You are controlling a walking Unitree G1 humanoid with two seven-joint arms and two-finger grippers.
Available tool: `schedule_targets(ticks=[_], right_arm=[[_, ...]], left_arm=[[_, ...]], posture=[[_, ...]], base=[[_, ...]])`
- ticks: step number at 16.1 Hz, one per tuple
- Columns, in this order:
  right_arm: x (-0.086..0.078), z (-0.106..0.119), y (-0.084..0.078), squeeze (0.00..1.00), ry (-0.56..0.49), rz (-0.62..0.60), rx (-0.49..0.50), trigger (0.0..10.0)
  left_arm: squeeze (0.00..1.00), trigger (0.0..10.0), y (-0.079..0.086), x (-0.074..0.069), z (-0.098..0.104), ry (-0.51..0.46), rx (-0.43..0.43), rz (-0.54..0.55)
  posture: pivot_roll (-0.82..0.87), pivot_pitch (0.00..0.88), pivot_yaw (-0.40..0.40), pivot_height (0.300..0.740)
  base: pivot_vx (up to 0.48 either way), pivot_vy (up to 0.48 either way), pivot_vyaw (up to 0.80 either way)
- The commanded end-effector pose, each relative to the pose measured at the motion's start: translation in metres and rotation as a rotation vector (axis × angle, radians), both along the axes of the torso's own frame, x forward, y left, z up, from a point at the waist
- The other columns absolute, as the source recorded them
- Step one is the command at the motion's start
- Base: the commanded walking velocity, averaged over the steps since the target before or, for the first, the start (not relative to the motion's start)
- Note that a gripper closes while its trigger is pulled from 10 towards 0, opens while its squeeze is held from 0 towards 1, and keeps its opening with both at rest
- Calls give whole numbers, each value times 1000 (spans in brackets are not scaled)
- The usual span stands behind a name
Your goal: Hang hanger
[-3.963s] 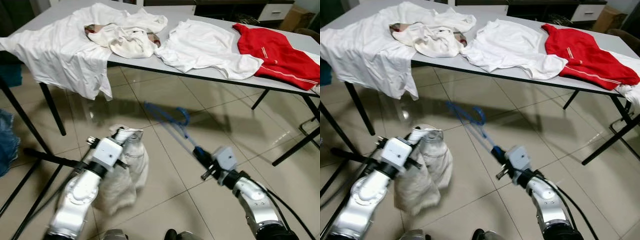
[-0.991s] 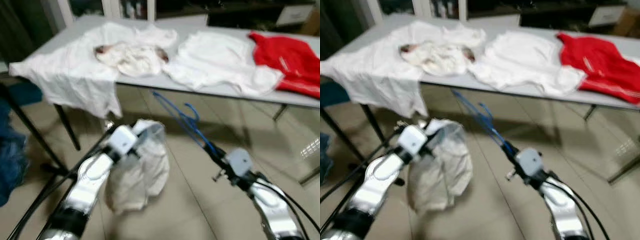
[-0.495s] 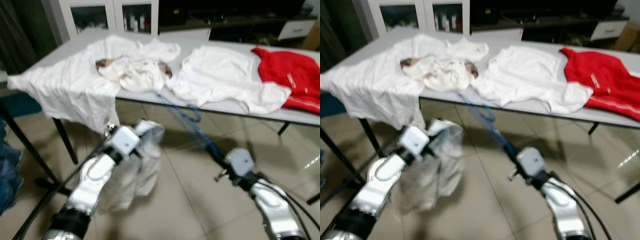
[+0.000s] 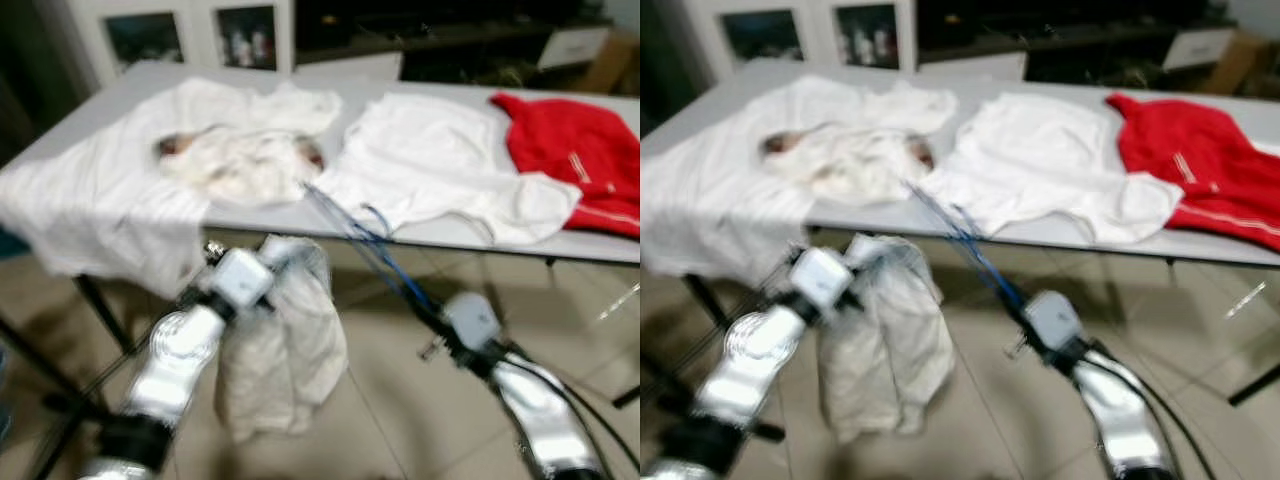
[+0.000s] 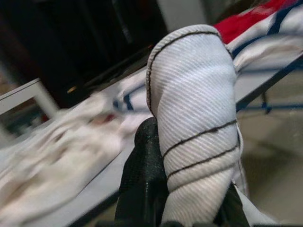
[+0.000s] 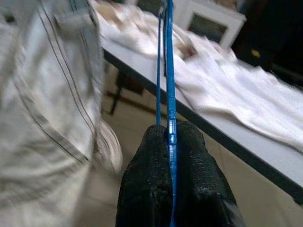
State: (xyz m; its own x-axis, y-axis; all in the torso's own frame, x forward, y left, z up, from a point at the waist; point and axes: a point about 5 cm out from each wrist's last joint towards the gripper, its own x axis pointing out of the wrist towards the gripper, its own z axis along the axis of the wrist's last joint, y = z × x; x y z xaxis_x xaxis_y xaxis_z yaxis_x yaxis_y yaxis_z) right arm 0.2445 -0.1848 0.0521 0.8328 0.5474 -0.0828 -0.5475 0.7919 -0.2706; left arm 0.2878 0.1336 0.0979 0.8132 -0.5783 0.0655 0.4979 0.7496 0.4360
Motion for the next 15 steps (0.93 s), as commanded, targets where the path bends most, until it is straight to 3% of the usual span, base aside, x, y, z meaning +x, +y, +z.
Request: schedule_targets(ticks=[1,6,10,15], right_arm=[[5,8,5,0,-36,12,13,10000],[7,8,6,0,-37,18,12,10000],[8,9,5,0,-39,14,11,10000],[8,9,6,0,-43,0,20,10000]], left_arm=[[0,10000,7,6,19,-85,-1,16],[0,10000,6,8,26,-111,2,9],[0,10000,2,23,75,-251,-27,-20],[0,10000,15,46,127,-369,-34,-9]], posture=[[78,3,-6,740],[81,0,-8,740],[79,0,-10,740],[63,0,4,740]], base=[[454,0,0],[453,0,0],[454,0,0],[455,0,0]])
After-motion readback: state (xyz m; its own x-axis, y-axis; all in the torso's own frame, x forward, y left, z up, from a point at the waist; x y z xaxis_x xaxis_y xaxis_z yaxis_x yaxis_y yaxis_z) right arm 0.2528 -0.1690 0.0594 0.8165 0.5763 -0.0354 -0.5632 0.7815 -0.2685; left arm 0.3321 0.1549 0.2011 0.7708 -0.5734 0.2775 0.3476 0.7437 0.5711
